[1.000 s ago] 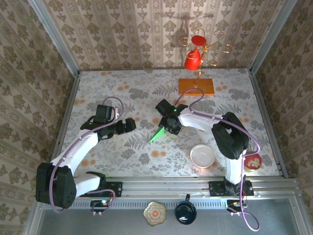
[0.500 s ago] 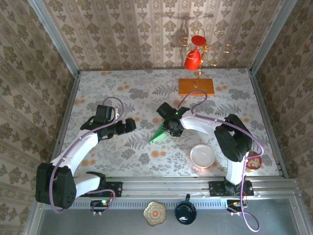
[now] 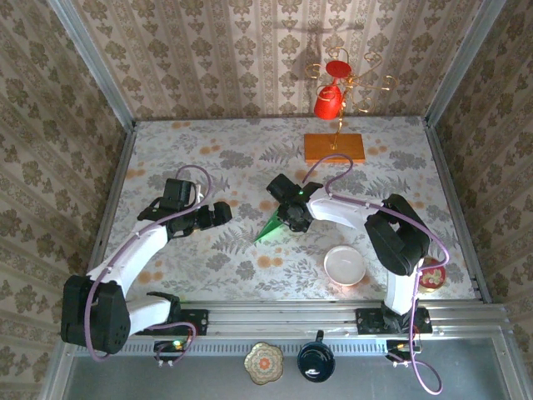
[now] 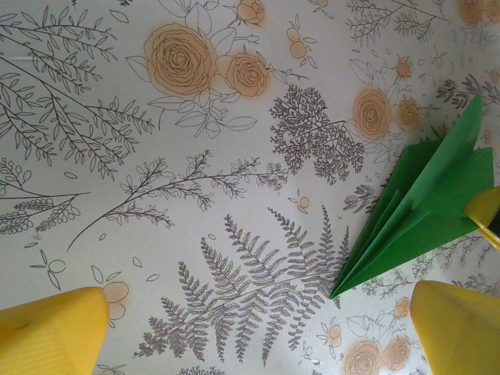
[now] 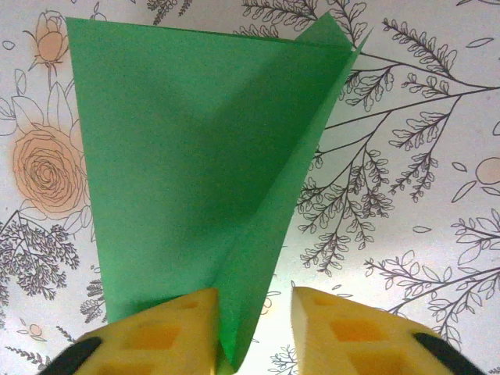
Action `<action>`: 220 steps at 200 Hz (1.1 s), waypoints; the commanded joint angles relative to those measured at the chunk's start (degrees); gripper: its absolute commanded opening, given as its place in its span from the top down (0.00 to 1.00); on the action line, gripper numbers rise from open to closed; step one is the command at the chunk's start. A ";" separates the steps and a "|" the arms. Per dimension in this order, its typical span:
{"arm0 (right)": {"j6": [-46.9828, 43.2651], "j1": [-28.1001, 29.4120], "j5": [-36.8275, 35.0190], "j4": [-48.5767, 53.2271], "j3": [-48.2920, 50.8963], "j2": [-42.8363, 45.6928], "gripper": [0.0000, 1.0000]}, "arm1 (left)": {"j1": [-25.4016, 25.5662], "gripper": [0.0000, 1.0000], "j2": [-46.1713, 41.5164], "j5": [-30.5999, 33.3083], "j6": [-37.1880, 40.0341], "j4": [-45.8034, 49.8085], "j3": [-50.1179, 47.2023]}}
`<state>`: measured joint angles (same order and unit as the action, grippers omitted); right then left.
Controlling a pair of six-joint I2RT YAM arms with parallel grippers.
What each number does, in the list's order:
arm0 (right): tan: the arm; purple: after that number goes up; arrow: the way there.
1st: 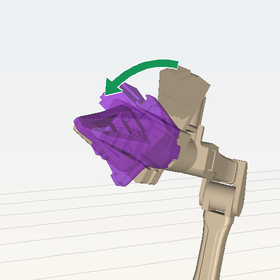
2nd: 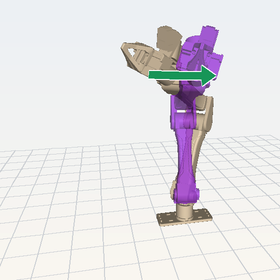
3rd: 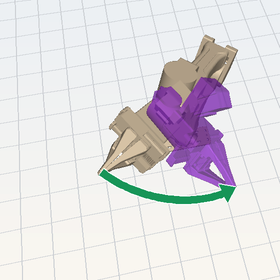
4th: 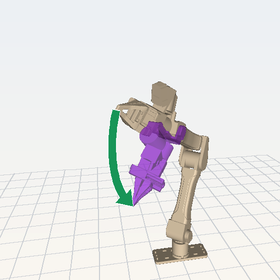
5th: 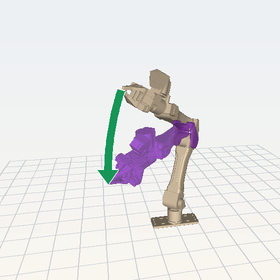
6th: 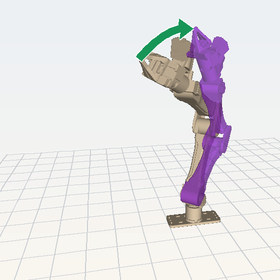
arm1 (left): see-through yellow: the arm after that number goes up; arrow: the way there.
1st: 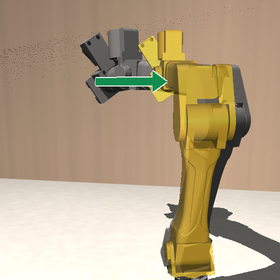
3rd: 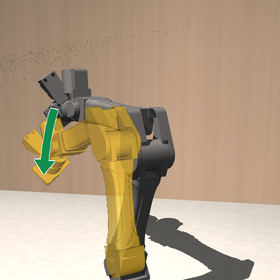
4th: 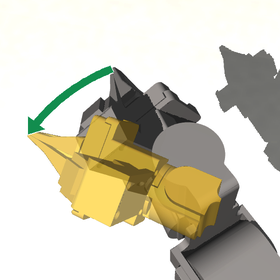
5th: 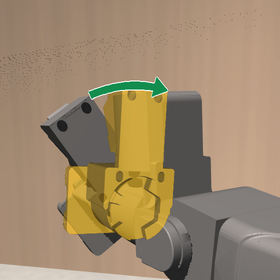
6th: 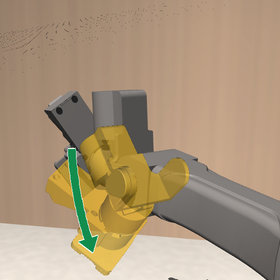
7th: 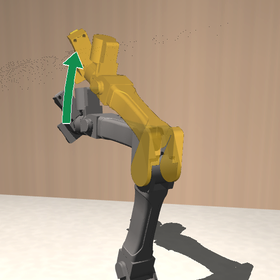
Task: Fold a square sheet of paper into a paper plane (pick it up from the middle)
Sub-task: Turn over a paper plane at the center of the table.
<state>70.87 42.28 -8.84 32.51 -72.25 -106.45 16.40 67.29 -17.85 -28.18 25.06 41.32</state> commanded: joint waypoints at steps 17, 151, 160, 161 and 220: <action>0.68 0.34 -2.47 -1.13 1.14 0.42 0.82 | -0.25 0.00 0.04 -0.87 1.20 -0.01 -0.27; -26.92 -0.79 15.40 -24.85 4.80 8.92 0.99 | -3.88 0.00 -3.27 -2.19 -5.48 -5.73 -3.65; -27.49 -1.24 18.70 -27.35 5.38 8.49 0.99 | -3.95 0.00 -3.46 -2.37 -6.08 -6.63 -3.92; -27.51 -1.28 19.04 -27.64 5.46 8.47 0.99 | -3.94 0.00 -3.47 -2.37 -6.13 -6.70 -3.94; -23.61 -5.25 34.16 -42.80 11.04 1.28 0.99 | -2.56 0.01 -1.41 -4.61 -8.63 -10.10 -4.54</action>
<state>46.68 38.26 17.06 -3.66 -62.41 -101.23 12.82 65.06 -20.86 -34.92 17.19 37.45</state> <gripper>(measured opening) 0.063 0.992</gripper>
